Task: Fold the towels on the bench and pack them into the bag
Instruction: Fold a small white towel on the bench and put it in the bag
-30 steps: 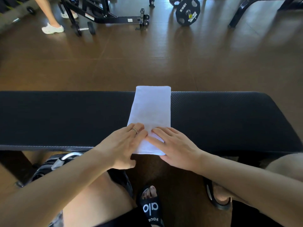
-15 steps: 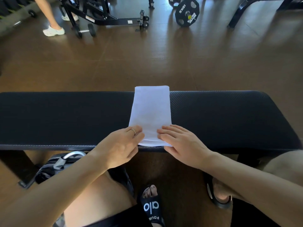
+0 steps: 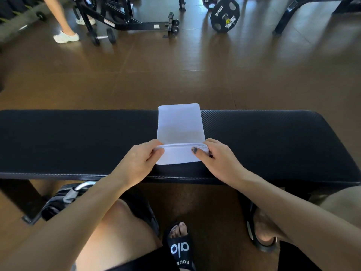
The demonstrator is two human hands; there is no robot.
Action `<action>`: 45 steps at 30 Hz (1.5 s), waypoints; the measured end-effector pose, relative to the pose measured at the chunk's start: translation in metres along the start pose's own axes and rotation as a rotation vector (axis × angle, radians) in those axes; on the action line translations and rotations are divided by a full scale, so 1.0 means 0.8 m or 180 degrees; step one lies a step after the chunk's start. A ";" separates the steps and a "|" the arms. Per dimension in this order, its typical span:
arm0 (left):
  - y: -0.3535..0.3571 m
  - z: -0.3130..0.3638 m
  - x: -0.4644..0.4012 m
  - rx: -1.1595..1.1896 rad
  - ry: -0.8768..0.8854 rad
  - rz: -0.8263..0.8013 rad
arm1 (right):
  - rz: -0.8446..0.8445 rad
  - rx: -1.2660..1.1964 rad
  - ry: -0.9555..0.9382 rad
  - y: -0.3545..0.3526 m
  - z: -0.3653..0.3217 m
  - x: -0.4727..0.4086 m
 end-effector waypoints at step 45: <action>0.015 0.017 -0.016 -0.2326 0.1224 0.0479 | -0.0671 0.2532 -0.1997 -0.012 0.030 -0.020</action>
Point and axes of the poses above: each hand's wrist, its own x-axis away from the middle knuckle, its own y-axis out of the palm, z = x × y, the point moved 3 cm from there along -x, towards the middle knuckle, and after that the axes turned 15 degrees about -y, right-handed, at the moved point
